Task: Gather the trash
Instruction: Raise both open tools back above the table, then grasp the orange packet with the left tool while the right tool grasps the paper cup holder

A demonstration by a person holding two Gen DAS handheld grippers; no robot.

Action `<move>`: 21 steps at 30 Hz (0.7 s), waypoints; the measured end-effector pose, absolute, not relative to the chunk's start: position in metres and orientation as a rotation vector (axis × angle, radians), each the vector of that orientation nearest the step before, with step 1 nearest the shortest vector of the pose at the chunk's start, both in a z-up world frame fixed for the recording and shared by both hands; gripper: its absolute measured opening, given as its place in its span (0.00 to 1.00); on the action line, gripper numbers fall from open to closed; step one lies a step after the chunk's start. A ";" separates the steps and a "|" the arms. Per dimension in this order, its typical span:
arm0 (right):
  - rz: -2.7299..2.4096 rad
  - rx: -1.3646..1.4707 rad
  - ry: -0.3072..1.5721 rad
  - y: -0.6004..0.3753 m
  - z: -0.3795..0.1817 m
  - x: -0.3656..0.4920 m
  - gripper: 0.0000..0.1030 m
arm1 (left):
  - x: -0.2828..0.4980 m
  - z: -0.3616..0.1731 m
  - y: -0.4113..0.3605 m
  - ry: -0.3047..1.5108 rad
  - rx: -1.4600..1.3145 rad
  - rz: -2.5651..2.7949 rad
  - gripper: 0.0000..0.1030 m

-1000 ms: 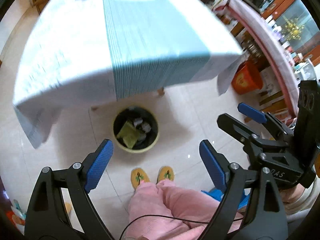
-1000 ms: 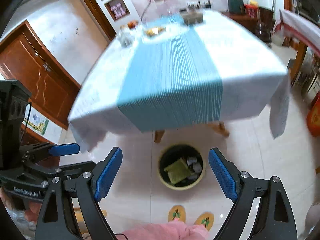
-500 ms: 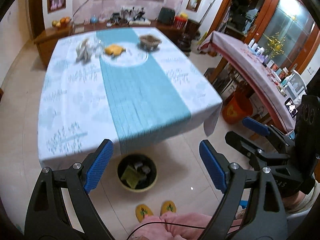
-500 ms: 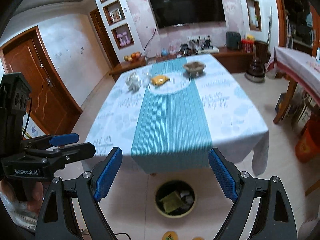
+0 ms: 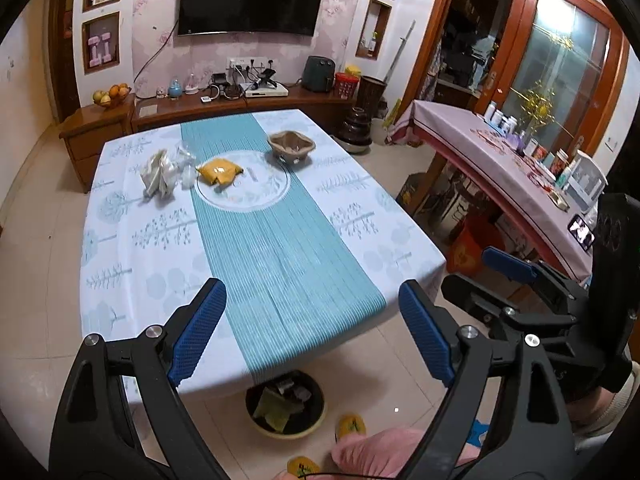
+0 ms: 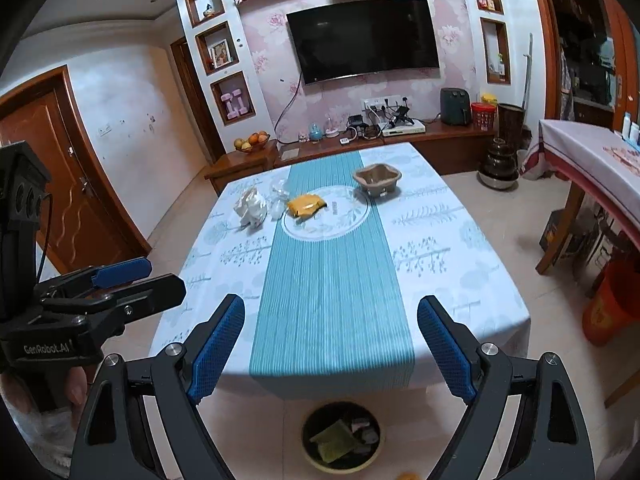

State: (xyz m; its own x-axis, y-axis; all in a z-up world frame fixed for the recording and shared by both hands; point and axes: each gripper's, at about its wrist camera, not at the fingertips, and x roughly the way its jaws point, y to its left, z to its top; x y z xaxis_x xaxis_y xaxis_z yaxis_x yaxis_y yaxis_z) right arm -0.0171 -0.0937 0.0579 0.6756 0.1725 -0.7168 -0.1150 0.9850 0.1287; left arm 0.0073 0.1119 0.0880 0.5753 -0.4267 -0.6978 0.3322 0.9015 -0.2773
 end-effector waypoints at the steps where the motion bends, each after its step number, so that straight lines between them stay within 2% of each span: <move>1: 0.165 0.078 0.812 -0.094 0.057 -0.009 0.87 | 0.015 0.088 0.112 0.844 -0.124 -0.438 0.84; 12: 0.252 0.074 0.852 -0.111 0.017 0.125 0.87 | 0.124 0.069 0.110 0.879 -0.160 -0.284 0.84; 21: 0.361 -0.025 0.919 -0.129 -0.026 0.280 0.87 | 0.261 0.020 0.098 1.046 -0.269 -0.135 0.80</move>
State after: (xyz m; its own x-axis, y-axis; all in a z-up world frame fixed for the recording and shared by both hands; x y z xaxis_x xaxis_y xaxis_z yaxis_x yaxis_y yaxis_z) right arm 0.2797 -0.1287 -0.0261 0.5508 0.2942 -0.7811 -0.3156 0.9397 0.1315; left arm 0.2606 0.0984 0.0202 0.4967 -0.2370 -0.8349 -0.0174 0.9591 -0.2826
